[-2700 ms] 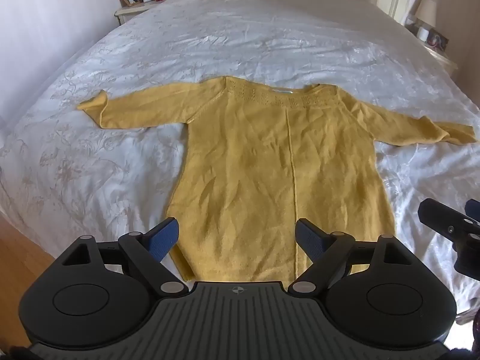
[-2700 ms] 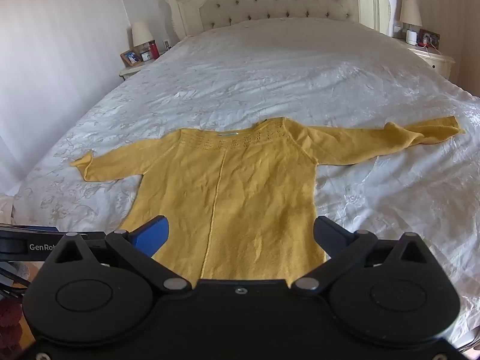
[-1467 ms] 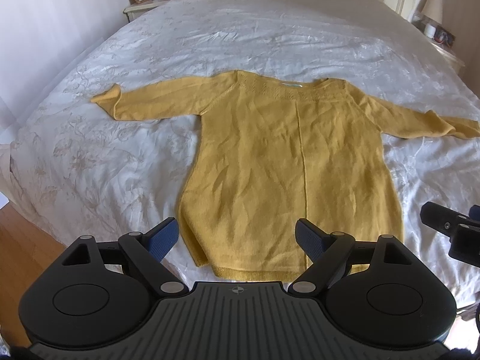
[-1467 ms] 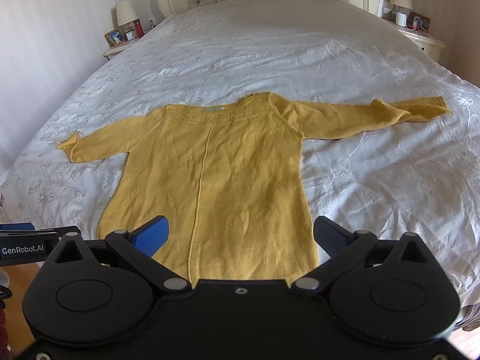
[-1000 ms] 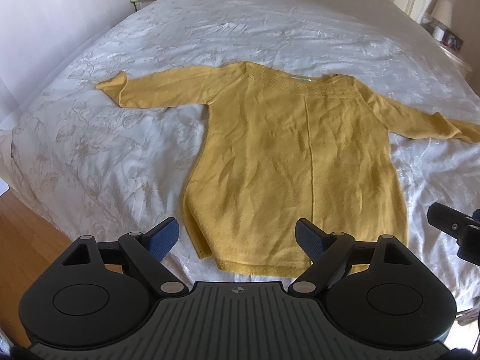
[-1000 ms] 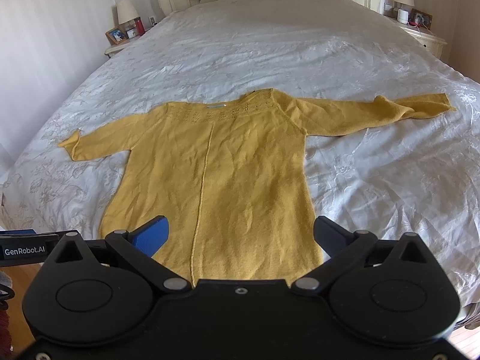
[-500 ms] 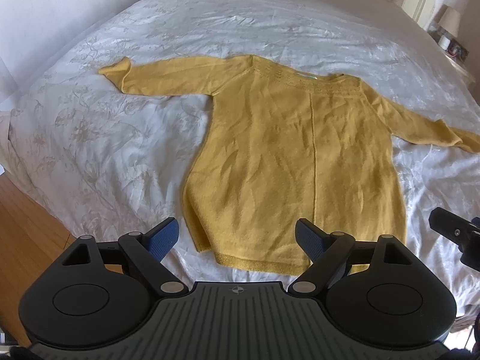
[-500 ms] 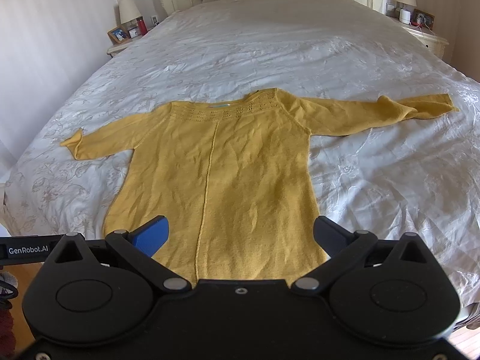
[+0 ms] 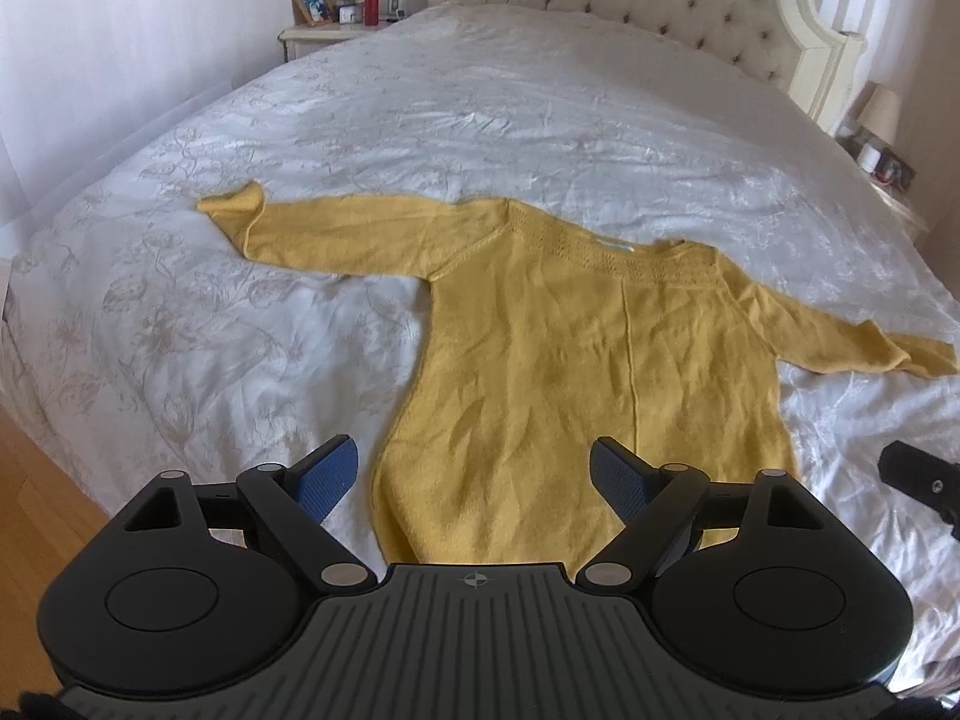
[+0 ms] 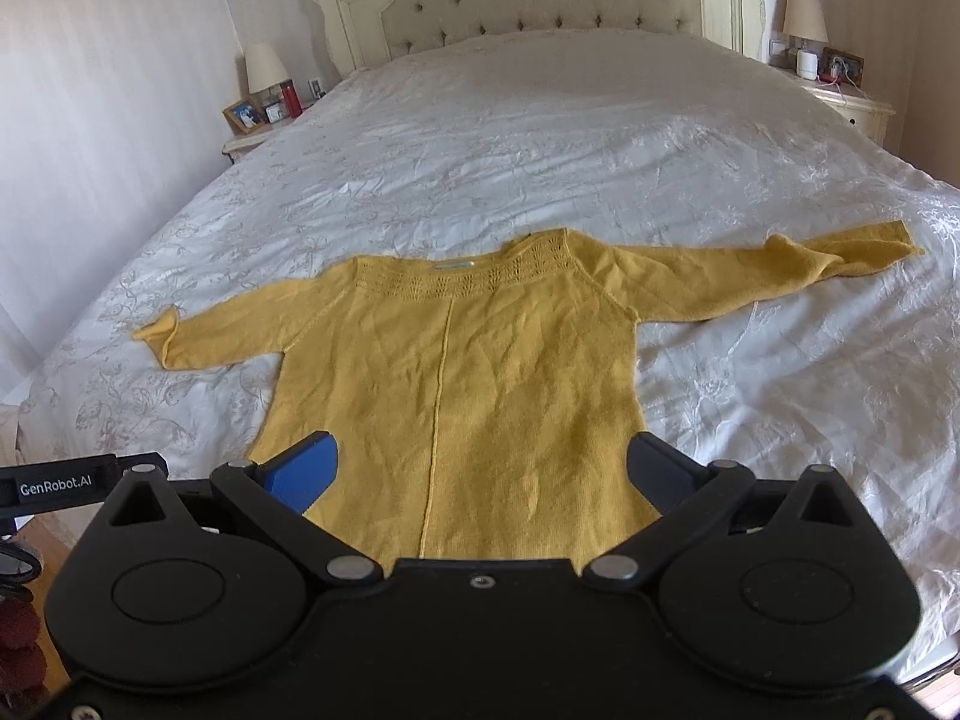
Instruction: Fold small clothes
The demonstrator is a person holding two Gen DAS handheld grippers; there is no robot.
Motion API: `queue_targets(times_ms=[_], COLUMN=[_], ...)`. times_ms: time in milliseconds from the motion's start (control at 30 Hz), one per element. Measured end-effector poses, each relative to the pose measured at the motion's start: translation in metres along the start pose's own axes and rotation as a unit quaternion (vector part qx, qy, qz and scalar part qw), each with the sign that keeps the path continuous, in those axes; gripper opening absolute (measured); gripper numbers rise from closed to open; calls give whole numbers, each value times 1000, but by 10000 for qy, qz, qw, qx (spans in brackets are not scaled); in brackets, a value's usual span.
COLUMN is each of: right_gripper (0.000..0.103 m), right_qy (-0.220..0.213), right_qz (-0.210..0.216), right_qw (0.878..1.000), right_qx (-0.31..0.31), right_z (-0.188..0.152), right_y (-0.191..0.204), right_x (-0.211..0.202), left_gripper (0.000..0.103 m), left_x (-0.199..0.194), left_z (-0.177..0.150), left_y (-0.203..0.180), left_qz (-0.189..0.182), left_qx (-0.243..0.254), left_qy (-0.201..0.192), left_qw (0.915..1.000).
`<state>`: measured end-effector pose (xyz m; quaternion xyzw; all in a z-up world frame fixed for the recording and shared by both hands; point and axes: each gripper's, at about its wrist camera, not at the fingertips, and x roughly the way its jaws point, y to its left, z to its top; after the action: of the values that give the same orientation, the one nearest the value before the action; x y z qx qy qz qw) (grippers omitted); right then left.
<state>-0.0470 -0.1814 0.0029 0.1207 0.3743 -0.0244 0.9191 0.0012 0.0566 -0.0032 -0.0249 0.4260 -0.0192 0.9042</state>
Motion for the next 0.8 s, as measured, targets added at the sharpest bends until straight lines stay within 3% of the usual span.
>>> queue_targets(times_ms=[167, 300, 467, 633, 800], right_gripper=[102, 102, 102, 102, 102], right_qy=[-519, -161, 277, 432, 515], right_qz=[60, 231, 323, 100, -49], right_qw=[9986, 9996, 9990, 9984, 9983], right_qx=[40, -82, -129, -354, -256], right_z=[9, 19, 15, 11, 12], right_y=[13, 27, 40, 49, 47], right_x=[1, 20, 39, 46, 52], left_gripper=[84, 80, 54, 47, 47], left_x=[18, 49, 89, 124, 145], left_z=[-4, -14, -44, -64, -69], left_y=[21, 41, 71, 81, 75], left_qz=[9, 196, -147, -180, -474], left_qx=[156, 645, 1008, 1134, 1069], left_qy=[-336, 201, 913, 1481, 1744], left_qw=[9993, 9975, 9906, 9823, 9777])
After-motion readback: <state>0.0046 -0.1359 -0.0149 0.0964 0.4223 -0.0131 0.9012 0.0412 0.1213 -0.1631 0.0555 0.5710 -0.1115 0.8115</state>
